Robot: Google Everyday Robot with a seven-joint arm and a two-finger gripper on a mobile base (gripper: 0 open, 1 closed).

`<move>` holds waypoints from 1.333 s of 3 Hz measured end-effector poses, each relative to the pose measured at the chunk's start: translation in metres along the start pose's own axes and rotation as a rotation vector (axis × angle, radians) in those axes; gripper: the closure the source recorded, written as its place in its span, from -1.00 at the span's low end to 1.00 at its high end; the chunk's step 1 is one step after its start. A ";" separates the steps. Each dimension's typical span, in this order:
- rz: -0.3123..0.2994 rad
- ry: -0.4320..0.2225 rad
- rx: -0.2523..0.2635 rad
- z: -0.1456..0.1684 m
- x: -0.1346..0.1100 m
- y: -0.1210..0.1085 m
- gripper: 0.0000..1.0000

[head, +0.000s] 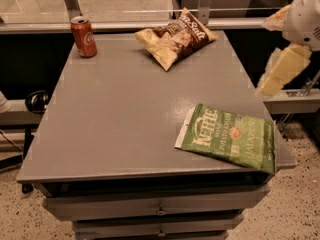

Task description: Move brown chip bag near green jalapeno chip bag

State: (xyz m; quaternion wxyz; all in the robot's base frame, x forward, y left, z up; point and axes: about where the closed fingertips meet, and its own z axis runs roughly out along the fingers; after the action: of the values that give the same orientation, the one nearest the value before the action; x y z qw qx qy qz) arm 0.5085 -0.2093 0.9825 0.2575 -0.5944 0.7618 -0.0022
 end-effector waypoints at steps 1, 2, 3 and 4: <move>0.031 -0.185 0.009 0.034 -0.014 -0.056 -1.00; 0.108 -0.380 -0.011 0.079 -0.034 -0.107 -1.00; 0.187 -0.516 -0.021 0.125 -0.059 -0.146 -1.00; 0.239 -0.585 0.004 0.163 -0.083 -0.184 -1.00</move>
Offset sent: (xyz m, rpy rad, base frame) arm 0.2166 0.0304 -0.0402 0.6377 -0.0790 0.0171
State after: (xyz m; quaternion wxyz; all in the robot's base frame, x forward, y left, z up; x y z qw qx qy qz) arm 0.7526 -0.1386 0.9305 0.4652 -0.4757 0.7199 0.1977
